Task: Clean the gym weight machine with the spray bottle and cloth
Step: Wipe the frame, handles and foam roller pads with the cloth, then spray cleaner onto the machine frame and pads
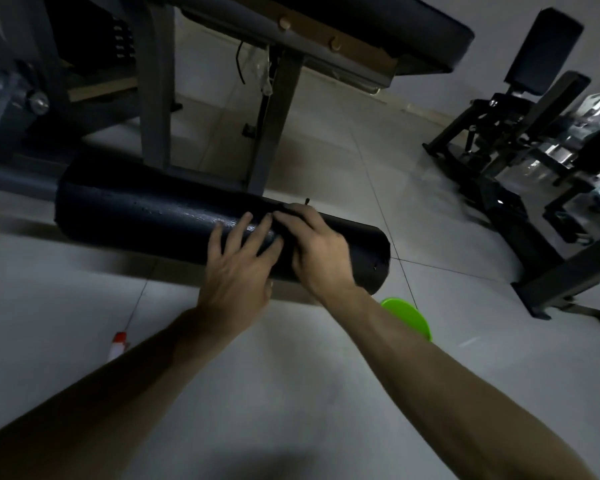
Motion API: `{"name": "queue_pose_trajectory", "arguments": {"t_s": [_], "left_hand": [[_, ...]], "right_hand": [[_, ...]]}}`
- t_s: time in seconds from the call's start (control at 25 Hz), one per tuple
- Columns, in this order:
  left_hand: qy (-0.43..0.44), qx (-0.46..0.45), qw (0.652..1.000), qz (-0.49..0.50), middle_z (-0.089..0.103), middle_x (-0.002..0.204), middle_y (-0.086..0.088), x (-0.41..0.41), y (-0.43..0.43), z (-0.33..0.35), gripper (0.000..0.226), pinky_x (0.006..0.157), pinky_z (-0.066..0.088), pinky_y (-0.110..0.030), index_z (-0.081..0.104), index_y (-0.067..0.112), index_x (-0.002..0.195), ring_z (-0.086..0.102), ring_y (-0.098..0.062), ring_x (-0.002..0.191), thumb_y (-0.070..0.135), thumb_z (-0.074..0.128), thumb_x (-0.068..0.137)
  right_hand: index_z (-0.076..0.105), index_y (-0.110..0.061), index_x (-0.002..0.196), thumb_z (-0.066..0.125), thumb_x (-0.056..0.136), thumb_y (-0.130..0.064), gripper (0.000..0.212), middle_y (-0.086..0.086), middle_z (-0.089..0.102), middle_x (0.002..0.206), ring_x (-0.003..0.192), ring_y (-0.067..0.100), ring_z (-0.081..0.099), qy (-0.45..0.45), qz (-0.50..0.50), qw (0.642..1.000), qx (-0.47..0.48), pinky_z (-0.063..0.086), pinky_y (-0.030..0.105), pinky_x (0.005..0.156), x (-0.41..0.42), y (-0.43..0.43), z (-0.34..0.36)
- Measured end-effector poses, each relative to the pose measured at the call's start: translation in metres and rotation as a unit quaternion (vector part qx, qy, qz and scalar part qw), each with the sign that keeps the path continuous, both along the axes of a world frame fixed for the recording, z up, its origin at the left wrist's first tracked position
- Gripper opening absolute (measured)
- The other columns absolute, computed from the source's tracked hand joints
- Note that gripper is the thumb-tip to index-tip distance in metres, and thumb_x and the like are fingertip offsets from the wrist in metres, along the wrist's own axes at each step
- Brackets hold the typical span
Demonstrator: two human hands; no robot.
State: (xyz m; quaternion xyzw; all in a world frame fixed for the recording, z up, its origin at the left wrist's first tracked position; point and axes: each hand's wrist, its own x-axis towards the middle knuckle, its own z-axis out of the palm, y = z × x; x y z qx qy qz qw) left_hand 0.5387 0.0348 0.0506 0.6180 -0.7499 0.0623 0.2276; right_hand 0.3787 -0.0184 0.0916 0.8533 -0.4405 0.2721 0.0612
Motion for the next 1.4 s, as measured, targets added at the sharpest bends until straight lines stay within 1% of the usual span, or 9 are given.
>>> {"name": "queue_pose_trajectory", "arguments": {"t_s": [0.28,0.48,0.64,0.8,0.88,0.96,1.12,1.24,1.4], "left_hand": [[0.003,0.082,0.996,-0.032,0.012,0.170,0.000,0.002,-0.006,0.033,0.072,0.124,0.008,-0.057,0.037,0.032,0.154,0.006,-0.029,0.155,0.039,0.068,0.090],[0.224,0.098,0.967,-0.074,0.061,0.141,0.009,0.065,0.013,0.080,0.037,0.113,0.041,-0.034,0.066,0.028,0.133,0.054,-0.015,0.131,0.019,0.063,0.098],[0.193,0.168,0.967,-0.006,0.069,0.128,0.010,0.154,0.066,0.044,0.038,0.099,0.047,-0.025,0.068,0.031,0.128,0.063,-0.011,0.119,0.015,0.060,0.095],[0.321,0.378,0.866,0.069,0.041,0.154,0.004,0.188,0.147,-0.030,0.092,0.106,0.039,-0.019,0.027,0.024,0.158,0.045,-0.013,0.139,0.028,0.075,0.080],[0.351,0.429,0.830,0.064,0.046,0.146,-0.012,0.174,0.157,-0.058,0.077,0.088,0.037,0.001,0.014,0.009,0.161,0.055,-0.017,0.125,0.024,0.061,0.102],[0.369,0.392,0.838,0.083,0.050,0.144,-0.027,0.159,0.162,-0.076,0.067,0.072,0.034,0.004,0.016,0.008,0.160,0.058,-0.025,0.113,0.021,0.053,0.106],[0.352,0.283,0.889,0.077,0.065,0.130,-0.018,0.142,0.163,-0.109,0.081,0.093,0.051,-0.028,0.020,0.026,0.161,0.065,-0.032,0.107,0.022,0.066,0.094],[0.341,0.226,0.909,0.076,0.059,0.142,0.002,0.137,0.156,-0.107,0.074,0.100,0.043,-0.018,0.026,0.027,0.159,0.060,-0.017,0.122,0.020,0.062,0.095],[0.352,0.184,0.914,0.078,0.060,0.080,0.017,0.150,0.157,-0.077,0.062,0.073,0.055,-0.019,0.039,0.038,0.147,0.063,-0.008,0.075,0.027,0.054,0.088]], "right_hand": [[0.068,-0.023,0.132,0.057,0.078,0.007,0.063,-0.006,0.061,0.136,0.114,0.023,0.064,-0.078,-0.207,0.974,0.042,0.054,0.036,0.097,-0.122,0.021,0.016],[0.072,-0.024,0.124,0.059,0.089,0.000,0.045,-0.011,0.071,0.122,0.115,0.004,0.063,-0.199,-0.008,0.967,0.157,0.047,0.025,0.107,-0.014,0.031,0.047],[0.071,-0.031,0.124,0.059,0.095,-0.005,0.041,-0.013,0.070,0.120,0.109,0.007,0.065,-0.035,0.095,0.930,0.353,0.053,0.028,0.097,0.082,0.058,0.033],[0.075,-0.033,0.109,0.057,0.095,-0.009,0.034,-0.012,0.075,0.108,0.099,0.013,0.071,-0.060,0.036,0.899,0.432,0.058,0.029,0.076,0.116,0.078,-0.015],[0.076,-0.032,0.105,0.056,0.095,-0.010,0.031,-0.009,0.077,0.102,0.089,0.016,0.073,-0.089,-0.011,0.883,0.461,0.055,0.026,0.061,0.114,0.080,-0.036],[0.076,-0.029,0.108,0.055,0.096,-0.008,0.032,-0.007,0.077,0.105,0.088,0.019,0.074,-0.120,-0.035,0.870,0.478,0.053,0.024,0.054,0.106,0.085,-0.048],[0.076,-0.026,0.106,0.052,0.096,-0.002,0.036,-0.006,0.077,0.106,0.093,0.020,0.073,-0.161,-0.069,0.854,0.490,0.053,0.023,0.055,0.095,0.095,-0.048],[0.076,-0.029,0.101,0.052,0.097,-0.002,0.036,-0.010,0.078,0.101,0.095,0.016,0.073,-0.192,-0.079,0.853,0.479,0.054,0.024,0.057,0.095,0.100,-0.035],[0.073,-0.032,0.106,0.055,0.100,-0.003,0.034,-0.006,0.075,0.104,0.094,0.017,0.072,-0.254,-0.076,0.858,0.440,0.056,0.024,0.061,0.095,0.093,-0.012]]}}
